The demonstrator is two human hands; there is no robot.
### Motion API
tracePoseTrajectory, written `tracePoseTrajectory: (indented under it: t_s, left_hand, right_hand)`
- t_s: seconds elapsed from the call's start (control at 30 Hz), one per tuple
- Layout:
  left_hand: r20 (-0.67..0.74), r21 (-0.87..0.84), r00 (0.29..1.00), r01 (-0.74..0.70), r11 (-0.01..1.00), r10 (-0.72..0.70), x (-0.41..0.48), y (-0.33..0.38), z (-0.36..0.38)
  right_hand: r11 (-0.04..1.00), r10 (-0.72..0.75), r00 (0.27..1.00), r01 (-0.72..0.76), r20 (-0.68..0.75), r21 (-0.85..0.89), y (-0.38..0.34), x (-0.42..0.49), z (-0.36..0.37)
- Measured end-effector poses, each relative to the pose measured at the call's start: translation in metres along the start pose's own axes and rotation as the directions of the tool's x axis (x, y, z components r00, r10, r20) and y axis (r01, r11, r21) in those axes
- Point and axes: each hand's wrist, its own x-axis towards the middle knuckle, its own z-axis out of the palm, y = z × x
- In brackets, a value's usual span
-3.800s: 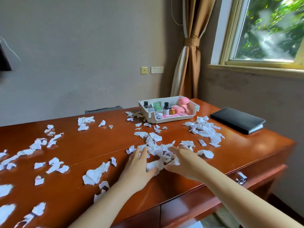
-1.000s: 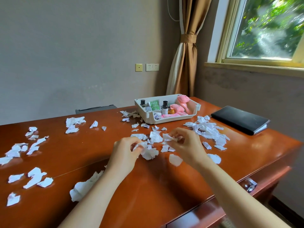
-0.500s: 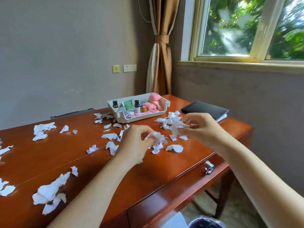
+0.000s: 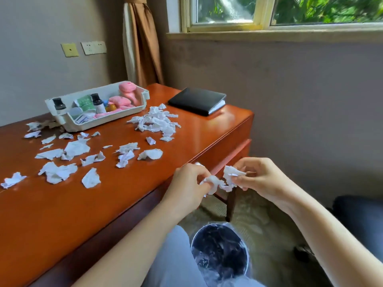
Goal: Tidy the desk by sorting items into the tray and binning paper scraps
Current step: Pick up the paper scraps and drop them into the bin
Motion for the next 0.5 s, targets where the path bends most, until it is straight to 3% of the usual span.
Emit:
tracePoseTrajectory:
  t_s: [0.23,0.5]
  left_hand:
    - [0.168,0.035,0.979,0.106,0.994,-0.111,0.018,-0.035,0.085]
    - [0.251,0.035,0.923,0.292,0.956,-0.292,0.037,-0.096,0.158]
  right_hand:
    - [0.973,0.224,0.975,-0.224,0.012,0.052,0.082,0.005,0.014]
    - [0.892,0.452,0.891,-0.451,0.028,-0.043,0.167,0.026,0.056]
